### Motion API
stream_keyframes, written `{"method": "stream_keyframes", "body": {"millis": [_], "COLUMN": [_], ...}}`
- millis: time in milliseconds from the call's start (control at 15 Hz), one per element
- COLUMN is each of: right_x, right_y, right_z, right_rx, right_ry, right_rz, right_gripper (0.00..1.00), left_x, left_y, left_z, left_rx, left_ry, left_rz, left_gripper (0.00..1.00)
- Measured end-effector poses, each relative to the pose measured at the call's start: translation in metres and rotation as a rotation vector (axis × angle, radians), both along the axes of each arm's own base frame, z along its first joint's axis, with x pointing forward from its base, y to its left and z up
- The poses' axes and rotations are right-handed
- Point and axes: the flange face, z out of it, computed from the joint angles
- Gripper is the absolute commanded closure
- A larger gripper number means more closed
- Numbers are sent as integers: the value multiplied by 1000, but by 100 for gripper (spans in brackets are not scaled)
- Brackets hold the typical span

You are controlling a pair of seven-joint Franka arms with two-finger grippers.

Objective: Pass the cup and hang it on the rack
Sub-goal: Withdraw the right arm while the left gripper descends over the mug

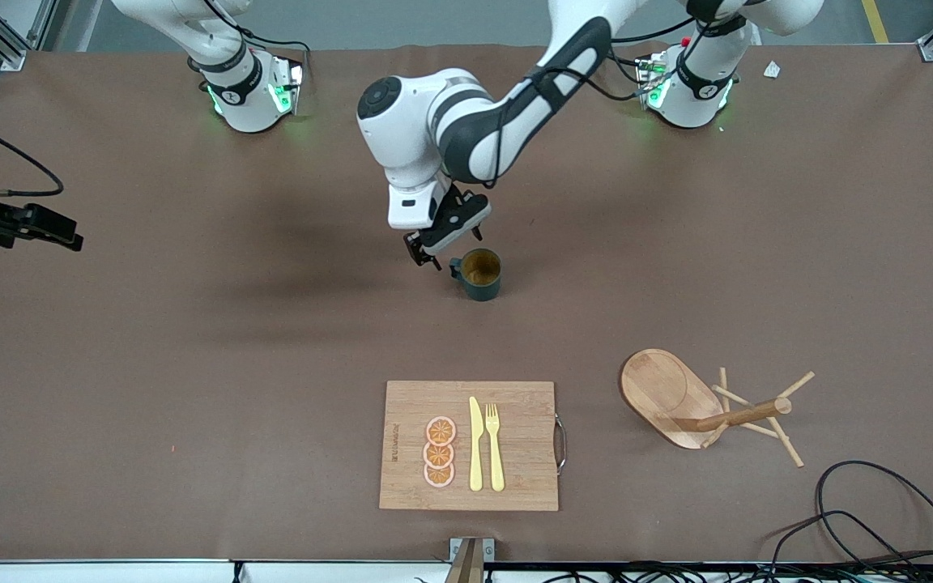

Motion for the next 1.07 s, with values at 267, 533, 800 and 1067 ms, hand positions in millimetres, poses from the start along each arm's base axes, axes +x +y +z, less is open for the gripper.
{"method": "stream_keyframes", "body": {"millis": [267,533,800,1067], "right_x": [3,3,-4,-8], "right_y": [-1,2,10,13], "right_z": [4,8,4,9], "right_rx": [-10,-12,10,23], "right_ry": [-9,-9,54,59], "right_rz": [1,7,9,-61], "right_gripper": [0,0,0,0], "left_x": [-22,-40,-40,-38], "left_y": [-14,-28,-35,-34], "left_z": [-30,-71,-104,-119], "left_rx": [78,160,158,155], "left_ry": [-65,-145,-195,-226], "left_rz": [-23,-40,34,91], "left_gripper": [0,1,2,12]}}
